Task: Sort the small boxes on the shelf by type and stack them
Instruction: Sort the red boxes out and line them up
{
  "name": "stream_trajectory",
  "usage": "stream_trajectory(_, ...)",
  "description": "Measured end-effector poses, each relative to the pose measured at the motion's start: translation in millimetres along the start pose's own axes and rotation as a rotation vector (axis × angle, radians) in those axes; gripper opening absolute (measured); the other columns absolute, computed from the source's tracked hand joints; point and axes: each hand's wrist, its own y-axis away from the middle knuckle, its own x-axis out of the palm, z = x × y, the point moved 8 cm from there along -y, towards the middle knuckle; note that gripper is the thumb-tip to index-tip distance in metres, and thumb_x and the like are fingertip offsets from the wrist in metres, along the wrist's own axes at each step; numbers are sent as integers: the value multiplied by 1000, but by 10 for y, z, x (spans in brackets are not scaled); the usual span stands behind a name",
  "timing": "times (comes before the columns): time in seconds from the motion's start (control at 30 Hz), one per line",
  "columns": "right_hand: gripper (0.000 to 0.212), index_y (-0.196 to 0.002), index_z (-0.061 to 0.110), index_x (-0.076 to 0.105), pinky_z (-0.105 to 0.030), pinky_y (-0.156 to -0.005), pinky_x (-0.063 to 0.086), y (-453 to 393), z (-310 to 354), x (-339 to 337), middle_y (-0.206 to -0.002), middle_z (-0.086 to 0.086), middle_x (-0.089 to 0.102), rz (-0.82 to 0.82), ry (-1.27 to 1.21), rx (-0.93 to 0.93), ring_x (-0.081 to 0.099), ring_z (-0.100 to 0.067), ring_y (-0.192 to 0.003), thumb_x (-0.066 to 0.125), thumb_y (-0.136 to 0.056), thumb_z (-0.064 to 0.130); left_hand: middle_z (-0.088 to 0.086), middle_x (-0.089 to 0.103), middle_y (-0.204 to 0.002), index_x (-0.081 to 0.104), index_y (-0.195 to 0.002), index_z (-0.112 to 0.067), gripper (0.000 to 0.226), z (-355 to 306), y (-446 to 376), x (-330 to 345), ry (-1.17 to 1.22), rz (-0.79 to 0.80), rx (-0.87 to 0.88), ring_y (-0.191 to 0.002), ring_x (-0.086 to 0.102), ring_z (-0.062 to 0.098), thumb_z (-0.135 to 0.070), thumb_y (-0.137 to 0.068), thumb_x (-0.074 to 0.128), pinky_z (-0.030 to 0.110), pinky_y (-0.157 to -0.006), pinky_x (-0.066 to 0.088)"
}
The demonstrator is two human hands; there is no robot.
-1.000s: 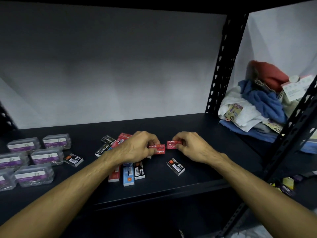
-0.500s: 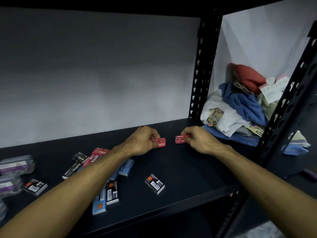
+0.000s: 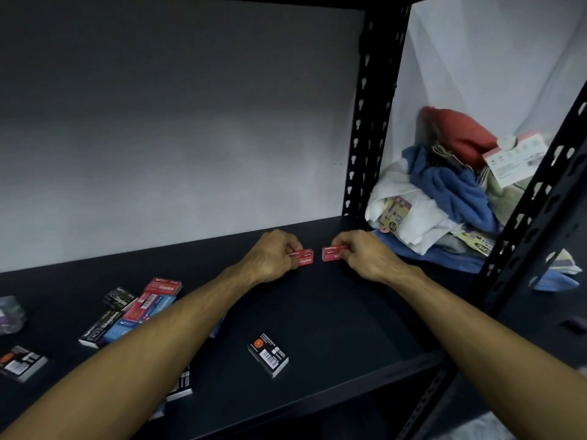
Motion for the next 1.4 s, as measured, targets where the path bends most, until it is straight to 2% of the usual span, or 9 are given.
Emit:
stream_trajectory(0.2, 18, -101, 21, 70, -22, -76, 46, -57, -42, 45, -95, 8, 68, -9, -10, -14, 64, -11, -88, 57, -95, 11, -4, 69, -101, 71, -107, -19, 21, -1, 7, -5, 18, 5, 1, -92, 65, 9, -14, -86, 73, 23, -84, 54)
stream_trajectory(0.27, 21, -112, 22, 69, -23, -82, 47, -57, -67, 62, -104, 6, 68, -3, -8, 2, 65, -13, -96, 59, -95, 13, -4, 68, -104, 70, -111, -19, 26, 4, 19, -7, 20, 11, -3, -94, 64, 10, -14, -86, 73, 22, -83, 52)
stream_trajectory(0.4, 53, -142, 20, 50, -22, -90, 41, -41, -117, 90, -130, -2, 56, 1, 10, 35, 58, -16, -109, 66, -91, 17, -3, 60, -111, 59, -129, -22, 46, 9, 84, -43, 15, 33, 2, -96, 59, 10, -21, -86, 75, 21, -83, 45)
stream_trajectory(0.5, 67, -147, 21, 42, -24, -90, 40, -10, -102, 84, -135, -5, 47, 0, 13, 33, 54, -15, -105, 69, -86, 17, -3, 56, -115, 53, -136, -23, 55, 55, 214, -154, 7, 27, 6, -97, 57, 10, -25, -86, 74, 21, -82, 43)
stream_trajectory(0.57, 71, -148, 20, 40, -27, -95, 42, 49, -68, 58, -140, -6, 42, -29, 41, 32, 53, -20, -114, 71, -85, 19, -3, 56, -114, 53, -137, -24, 54, 104, 344, -277, 1, -4, 12, -94, 55, 9, -26, -87, 73, 19, -80, 42)
stream_trajectory(0.67, 69, -147, 17, 42, -35, -102, 43, 160, 47, -12, -143, -7, 41, -126, 91, 21, 48, -24, -124, 71, -85, 20, -3, 58, -111, 56, -134, -24, 49, 220, 579, -506, -15, -56, 17, -92, 57, 10, -27, -88, 72, 21, -80, 42)
stream_trajectory(0.87, 53, -137, 16, 53, -37, -99, 45, 259, 532, -63, -134, -7, 47, -242, 97, -50, 46, -24, -124, 68, -87, 21, -7, 62, -98, 65, -120, -24, 33, 632, 1081, -947, -19, -126, -37, -89, 61, 10, -28, -88, 73, 22, -79, 45)
stream_trajectory(1.1, 37, -126, 21, 61, -44, -97, 47, 228, 1340, 221, -125, -1, 53, -159, 75, -187, 50, -20, -119, 65, -90, 26, -4, 71, -96, 68, -110, -17, 21, 1140, 1559, -1337, -35, -145, -141, -83, 65, 2, -8, -92, 64, 14, -66, 49)
stream_trajectory(1.4, 30, -124, 22, 62, -34, -101, 42, 40, 2256, 862, -124, 2, 55, 5, 44, -371, 47, -15, -121, 59, -95, 27, -6, 69, -96, 69, -110, -17, 21, 1467, 1802, -1486, -116, -116, -169, -86, 64, 6, -19, -89, 70, 16, -67, 47)
